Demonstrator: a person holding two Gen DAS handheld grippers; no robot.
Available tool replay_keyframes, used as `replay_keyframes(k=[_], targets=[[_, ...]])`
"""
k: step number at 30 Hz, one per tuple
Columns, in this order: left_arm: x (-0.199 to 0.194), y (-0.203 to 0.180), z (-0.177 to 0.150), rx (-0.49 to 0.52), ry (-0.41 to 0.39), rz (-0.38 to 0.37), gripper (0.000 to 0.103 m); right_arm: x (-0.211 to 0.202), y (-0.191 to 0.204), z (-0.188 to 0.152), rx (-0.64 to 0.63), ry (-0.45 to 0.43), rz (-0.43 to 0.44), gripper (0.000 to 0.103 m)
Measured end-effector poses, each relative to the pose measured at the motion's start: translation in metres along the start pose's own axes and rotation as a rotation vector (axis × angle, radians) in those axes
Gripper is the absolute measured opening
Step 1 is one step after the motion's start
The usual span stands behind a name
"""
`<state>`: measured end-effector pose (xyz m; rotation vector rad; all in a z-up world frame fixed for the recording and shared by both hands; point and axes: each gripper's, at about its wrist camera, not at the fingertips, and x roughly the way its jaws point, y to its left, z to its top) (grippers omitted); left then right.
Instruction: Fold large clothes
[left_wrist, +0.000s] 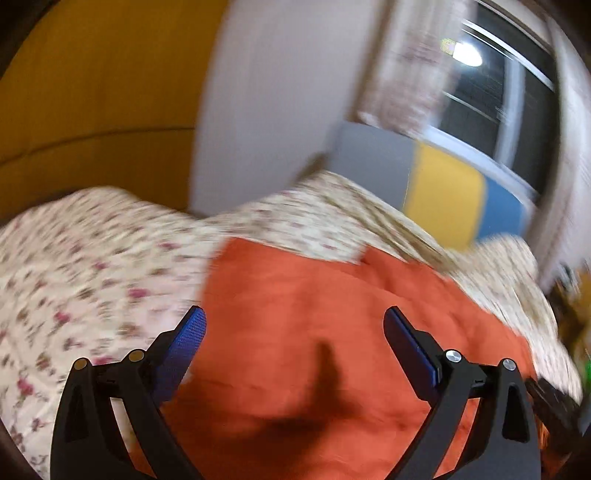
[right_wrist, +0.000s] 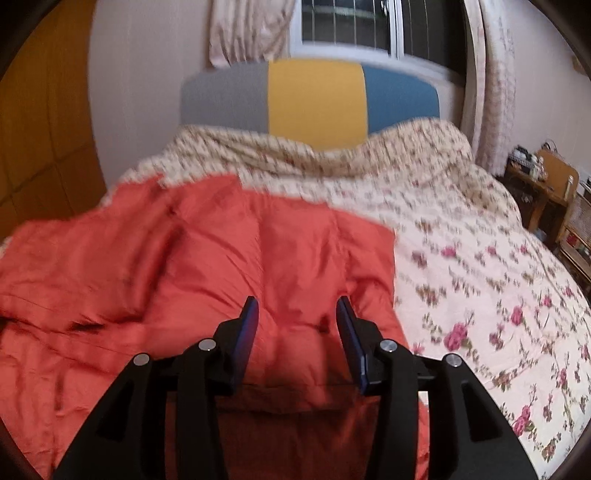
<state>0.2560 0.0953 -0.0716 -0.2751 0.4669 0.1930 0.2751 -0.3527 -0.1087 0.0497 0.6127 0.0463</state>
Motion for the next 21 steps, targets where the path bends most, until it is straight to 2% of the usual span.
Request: replay_keyframes(k=[1,2,3,4,7,12,14,17,19,21], targets=[[0.003,0.009,0.003,-0.023,0.004,0.028,0.096,-0.005,0.005,0.007,-0.009,-0.010,0.023,0.043],[0.011,0.021,0.008,-0.055,0.017,0.066,0.090,-0.008,0.011,0.014,-0.011,-0.015,0.050,0.043],[0.013,0.026,0.010,-0.066,0.027,0.074,0.081,-0.011,0.019,0.025,-0.008,-0.022,0.082,0.043],[0.022,0.030,0.012,-0.071,0.053,0.078,0.077,-0.013,0.030,0.037,-0.003,-0.028,0.113,0.043],[0.041,0.016,0.014,-0.011,0.108,0.081,0.072,-0.001,0.070,0.064,-0.037,-0.001,0.172,0.043],[0.063,-0.026,0.002,0.200,0.141,0.037,0.072,0.044,0.120,0.073,-0.102,0.100,0.213,0.041],[0.072,-0.041,-0.008,0.278,0.153,0.045,0.072,0.065,0.122,0.067,-0.098,0.155,0.165,0.041],[0.085,-0.048,-0.018,0.333,0.189,0.054,0.072,0.084,0.107,0.051,-0.072,0.180,0.094,0.042],[0.090,-0.048,-0.023,0.341,0.198,0.055,0.077,0.091,0.091,0.039,-0.022,0.182,0.092,0.048],[0.095,-0.045,-0.026,0.336,0.210,0.064,0.091,0.097,0.074,0.029,0.066,0.185,0.137,0.049]])
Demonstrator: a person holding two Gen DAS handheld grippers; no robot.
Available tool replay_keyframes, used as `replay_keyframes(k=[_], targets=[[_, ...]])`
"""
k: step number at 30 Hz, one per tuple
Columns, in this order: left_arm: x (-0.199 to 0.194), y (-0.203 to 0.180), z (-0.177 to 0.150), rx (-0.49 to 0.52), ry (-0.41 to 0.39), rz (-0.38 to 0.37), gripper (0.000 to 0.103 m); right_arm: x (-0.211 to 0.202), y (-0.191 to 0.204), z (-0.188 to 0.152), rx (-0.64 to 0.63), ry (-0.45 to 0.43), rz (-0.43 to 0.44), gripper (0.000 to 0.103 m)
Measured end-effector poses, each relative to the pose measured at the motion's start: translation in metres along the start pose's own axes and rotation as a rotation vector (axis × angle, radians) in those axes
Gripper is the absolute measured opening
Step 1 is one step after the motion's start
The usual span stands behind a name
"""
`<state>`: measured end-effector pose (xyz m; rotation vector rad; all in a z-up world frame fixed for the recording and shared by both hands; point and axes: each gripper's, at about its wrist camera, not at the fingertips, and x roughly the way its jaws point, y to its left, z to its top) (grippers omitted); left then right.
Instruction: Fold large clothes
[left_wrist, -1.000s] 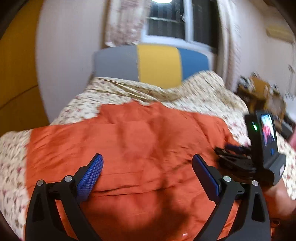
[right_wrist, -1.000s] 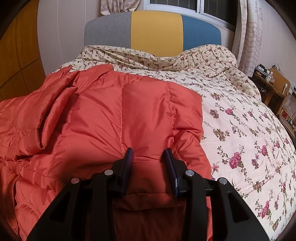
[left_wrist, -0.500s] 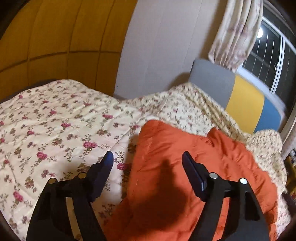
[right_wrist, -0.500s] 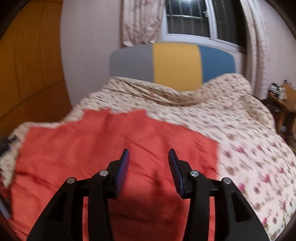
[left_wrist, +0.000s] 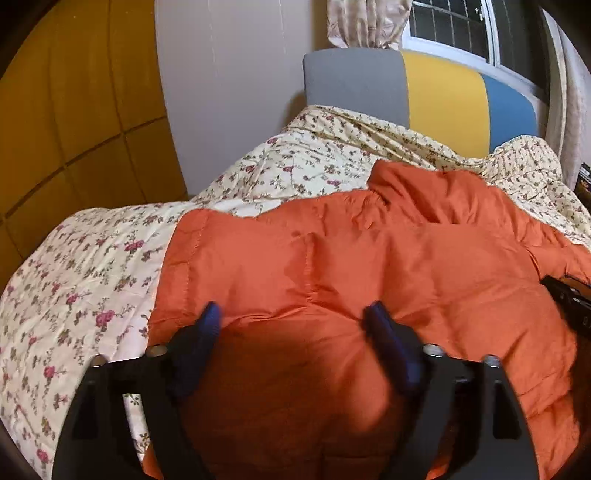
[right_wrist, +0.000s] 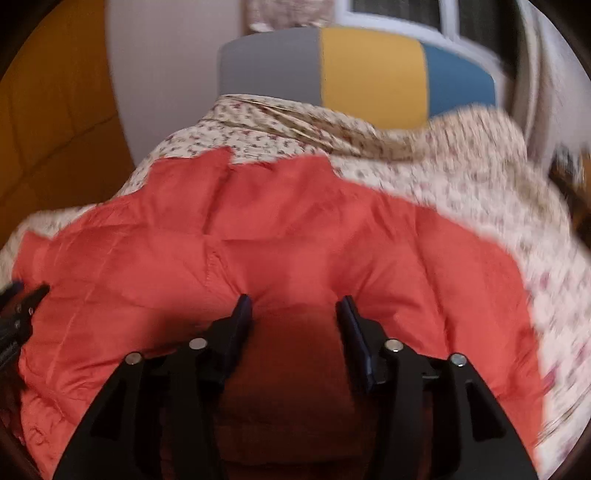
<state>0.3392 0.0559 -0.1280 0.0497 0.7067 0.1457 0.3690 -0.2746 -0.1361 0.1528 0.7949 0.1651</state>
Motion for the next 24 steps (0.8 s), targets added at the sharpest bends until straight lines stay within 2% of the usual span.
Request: replay_keyframes(k=[4,8,9,12,13,16,19,24], targets=[[0.009,0.007,-0.002,-0.031,0.034,-0.032,0.093,0.002,0.008,0.000,-0.052,0.005,-0.059,0.049],[0.002,0.009,0.001,-0.047,0.052,-0.008,0.094,0.003,0.011,-0.002,-0.066,-0.005,-0.076,0.049],[-0.006,0.012,0.002,-0.078,0.040,-0.006,0.094,0.003,0.013,-0.003,-0.074,-0.007,-0.085,0.049],[-0.024,0.016,0.008,-0.182,-0.013,-0.089,0.094,0.001,0.017,-0.007,-0.092,-0.017,-0.103,0.049],[-0.026,0.011,0.013,-0.189,-0.014,-0.085,0.094,0.001,0.017,-0.007,-0.092,-0.018,-0.104,0.049],[-0.018,-0.007,0.024,-0.149,-0.017,-0.081,0.090,0.000,0.017,-0.007,-0.092,-0.018,-0.103,0.049],[0.018,-0.027,0.016,-0.046,0.043,-0.038,0.090,0.000,0.019,-0.008,-0.097,-0.018,-0.102,0.051],[0.034,-0.026,0.012,-0.052,0.074,-0.056,0.090,0.000,0.022,-0.009,-0.102,-0.018,-0.105,0.051]])
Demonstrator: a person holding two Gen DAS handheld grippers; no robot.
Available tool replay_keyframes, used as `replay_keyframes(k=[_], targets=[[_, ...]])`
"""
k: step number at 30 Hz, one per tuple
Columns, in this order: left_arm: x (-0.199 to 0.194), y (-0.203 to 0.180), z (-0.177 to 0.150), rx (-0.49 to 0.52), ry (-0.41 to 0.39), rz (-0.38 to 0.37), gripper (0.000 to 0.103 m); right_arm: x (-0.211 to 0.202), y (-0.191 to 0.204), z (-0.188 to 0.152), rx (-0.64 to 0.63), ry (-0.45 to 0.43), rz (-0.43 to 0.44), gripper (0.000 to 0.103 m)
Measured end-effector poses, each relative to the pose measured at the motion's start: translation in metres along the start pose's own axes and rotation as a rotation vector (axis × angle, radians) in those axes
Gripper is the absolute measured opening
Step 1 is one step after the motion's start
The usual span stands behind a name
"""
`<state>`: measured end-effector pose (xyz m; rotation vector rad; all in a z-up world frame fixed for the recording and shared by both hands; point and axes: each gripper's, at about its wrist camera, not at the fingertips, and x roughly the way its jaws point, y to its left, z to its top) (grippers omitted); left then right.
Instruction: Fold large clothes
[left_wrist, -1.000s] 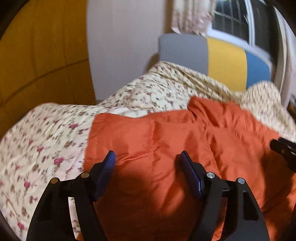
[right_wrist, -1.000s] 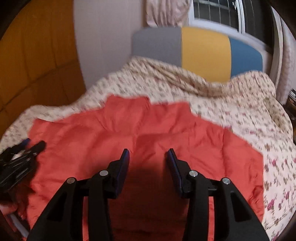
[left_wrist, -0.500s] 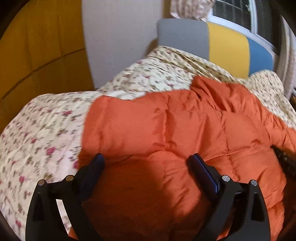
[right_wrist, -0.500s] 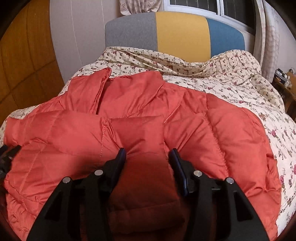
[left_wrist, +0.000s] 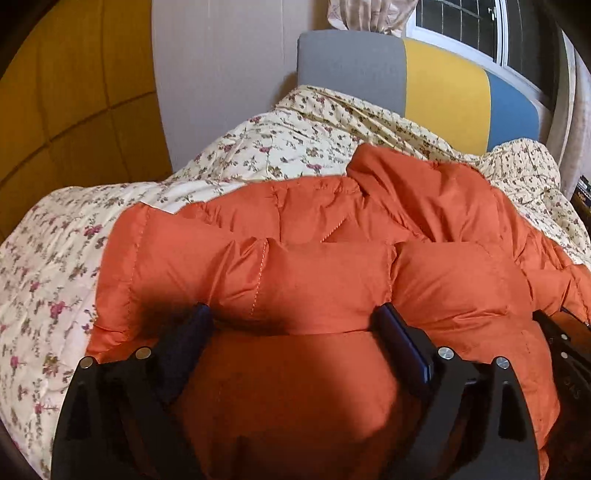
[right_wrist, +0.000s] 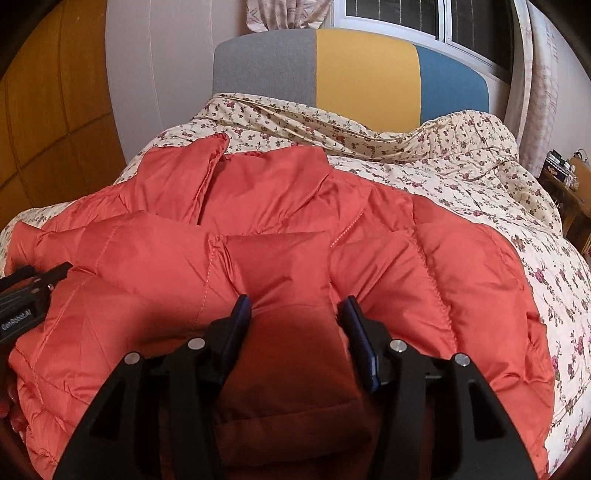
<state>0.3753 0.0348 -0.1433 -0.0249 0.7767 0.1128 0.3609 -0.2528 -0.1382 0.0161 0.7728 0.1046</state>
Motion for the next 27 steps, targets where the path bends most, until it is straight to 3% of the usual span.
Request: replay_keyframes(k=[4,7,10,13,16,18,20,27], targets=[[0.001,0.002,-0.003,-0.004,0.001,0.005,0.091,-0.005,0.001,0.001,-0.003,-0.005,0.006,0.053],[0.001,0.000,-0.003,-0.004,0.001,0.011,0.091,-0.019,-0.005,0.003,0.024,-0.018,0.059,0.057],[0.001,0.000,-0.003,-0.002,0.001,0.016,0.091,-0.051,-0.001,0.010,0.039,-0.110,0.108,0.057],[0.000,0.000,-0.003,-0.002,0.000,0.023,0.093,-0.060,0.023,0.024,-0.016,-0.129,0.169,0.057],[-0.001,0.000,-0.003,-0.007,-0.003,0.022,0.094,-0.043,0.052,0.036,-0.046,-0.087,0.223,0.054],[-0.001,0.000,-0.003,-0.009,-0.004,0.021,0.094,-0.021,0.068,0.037,-0.080,-0.043,0.181,0.043],[-0.001,0.001,-0.004,-0.014,-0.004,0.016,0.094,0.002,0.072,0.032,-0.081,0.011,0.152,0.044],[0.001,0.000,-0.004,-0.013,0.004,0.021,0.094,0.015,0.067,0.022,-0.047,0.014,0.181,0.045]])
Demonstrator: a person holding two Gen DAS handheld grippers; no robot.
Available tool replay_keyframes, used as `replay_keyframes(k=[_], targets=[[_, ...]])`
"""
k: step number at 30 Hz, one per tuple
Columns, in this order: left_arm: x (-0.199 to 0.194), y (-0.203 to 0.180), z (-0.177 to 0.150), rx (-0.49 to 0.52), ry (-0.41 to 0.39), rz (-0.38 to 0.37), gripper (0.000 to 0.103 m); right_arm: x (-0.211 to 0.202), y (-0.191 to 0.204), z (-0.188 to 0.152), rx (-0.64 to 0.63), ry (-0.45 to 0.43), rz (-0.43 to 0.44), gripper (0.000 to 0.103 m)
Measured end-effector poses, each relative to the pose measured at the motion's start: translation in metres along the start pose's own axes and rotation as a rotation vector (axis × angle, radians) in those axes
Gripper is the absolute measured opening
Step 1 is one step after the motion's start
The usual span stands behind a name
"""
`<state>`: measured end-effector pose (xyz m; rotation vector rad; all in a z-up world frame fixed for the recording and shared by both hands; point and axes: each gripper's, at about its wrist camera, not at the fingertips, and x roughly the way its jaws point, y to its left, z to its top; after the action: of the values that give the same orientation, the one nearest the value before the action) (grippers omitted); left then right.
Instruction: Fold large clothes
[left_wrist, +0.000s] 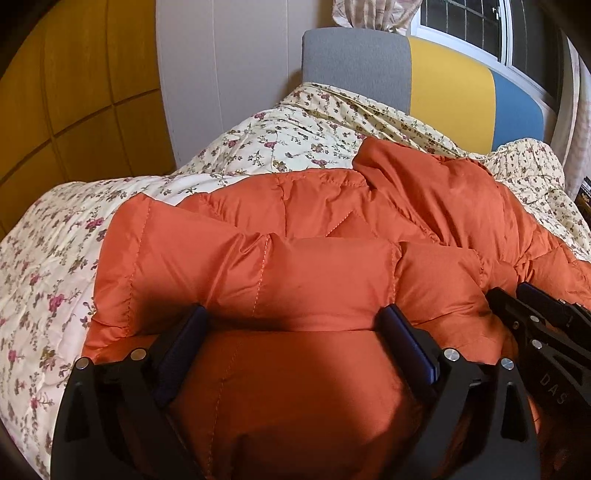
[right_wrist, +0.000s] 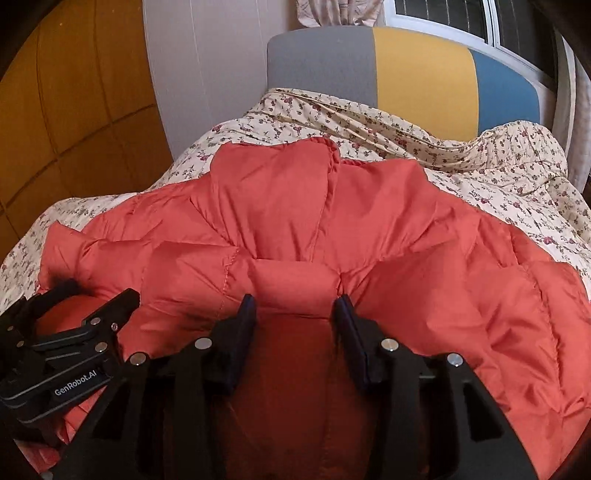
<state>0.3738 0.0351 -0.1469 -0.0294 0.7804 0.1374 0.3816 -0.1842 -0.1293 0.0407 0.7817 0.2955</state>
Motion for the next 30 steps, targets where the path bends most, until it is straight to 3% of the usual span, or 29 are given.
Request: replay_keyframes(k=[3,6,14,18,30], targets=[[-0.004,0.003,-0.001,-0.014,0.003,-0.027,0.097,-0.017,-0.005,-0.006,0.025,-0.018,0.016,0.051],[-0.019,0.011,-0.008,-0.045,0.011,-0.107,0.100,-0.052,-0.017,-0.018,0.062,-0.013,0.035,0.056],[-0.095,0.022,-0.044,0.004,0.000,-0.170,0.100,-0.146,-0.070,-0.056,0.217,0.017,0.073,0.059],[-0.121,0.033,-0.074,0.015,0.025,-0.175,0.100,-0.186,-0.103,-0.092,0.278,0.042,0.041,0.061],[-0.178,0.104,-0.146,-0.167,0.059,-0.146,0.100,-0.290,-0.184,-0.190,0.418,0.045,-0.084,0.065]])
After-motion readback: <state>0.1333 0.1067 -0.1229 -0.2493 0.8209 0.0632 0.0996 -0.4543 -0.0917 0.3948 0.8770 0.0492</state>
